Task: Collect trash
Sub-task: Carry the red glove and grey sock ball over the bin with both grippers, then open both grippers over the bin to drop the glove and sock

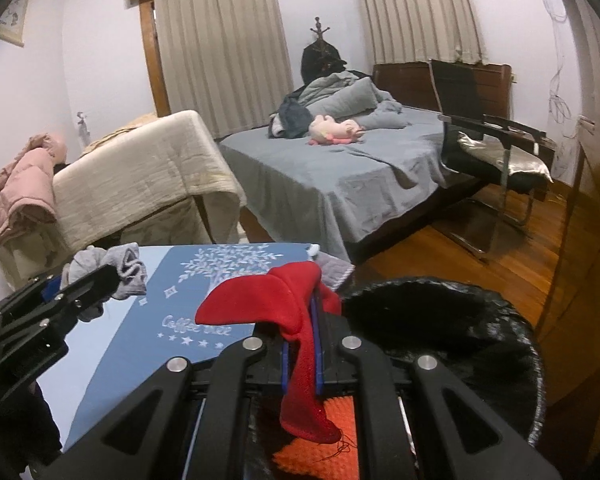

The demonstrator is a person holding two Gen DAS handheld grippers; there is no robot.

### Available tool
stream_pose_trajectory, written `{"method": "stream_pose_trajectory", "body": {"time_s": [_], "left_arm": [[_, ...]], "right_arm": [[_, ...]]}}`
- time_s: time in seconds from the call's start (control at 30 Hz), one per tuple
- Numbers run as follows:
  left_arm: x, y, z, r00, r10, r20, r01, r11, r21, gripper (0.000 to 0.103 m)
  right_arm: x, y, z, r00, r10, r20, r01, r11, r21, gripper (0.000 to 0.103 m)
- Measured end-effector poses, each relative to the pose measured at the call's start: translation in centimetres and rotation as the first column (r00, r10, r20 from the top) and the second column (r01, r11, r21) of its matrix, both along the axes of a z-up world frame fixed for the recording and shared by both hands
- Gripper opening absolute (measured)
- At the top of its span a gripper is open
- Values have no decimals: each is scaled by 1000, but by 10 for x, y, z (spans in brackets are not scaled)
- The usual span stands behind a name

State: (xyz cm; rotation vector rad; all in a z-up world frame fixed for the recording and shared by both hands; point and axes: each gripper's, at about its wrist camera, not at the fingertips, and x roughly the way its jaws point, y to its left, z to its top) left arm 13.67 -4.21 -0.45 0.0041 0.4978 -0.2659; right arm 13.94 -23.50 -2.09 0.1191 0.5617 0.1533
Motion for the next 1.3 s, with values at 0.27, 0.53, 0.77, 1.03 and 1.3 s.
{"method": "stream_pose_trajectory", "body": {"time_s": [0.27,0.53,0.77,1.03,1.3], "left_arm": [[-7,-29,-3,998,-66,-1,66,998,11,36],[-6,-61,-7,991,-134,0,134,991,19,36],[0,-86,-18,982,-189,-19,190,982,24,36],[16,-111,-40,971,-230,-61,233,972,42,36],[34,-124,-56,967,-237,-88,242,969,47,36]], "right_arm": [[-13,-33,-5,998,-61,-9,61,998,1,9],[-21,-62,-9,993,-120,-17,120,993,-1,9],[-23,-85,-20,986,-163,-40,163,987,-6,9],[-17,-104,-41,977,-195,-89,194,981,-20,9],[-5,-114,-60,967,-214,-136,213,977,-25,9]]}}
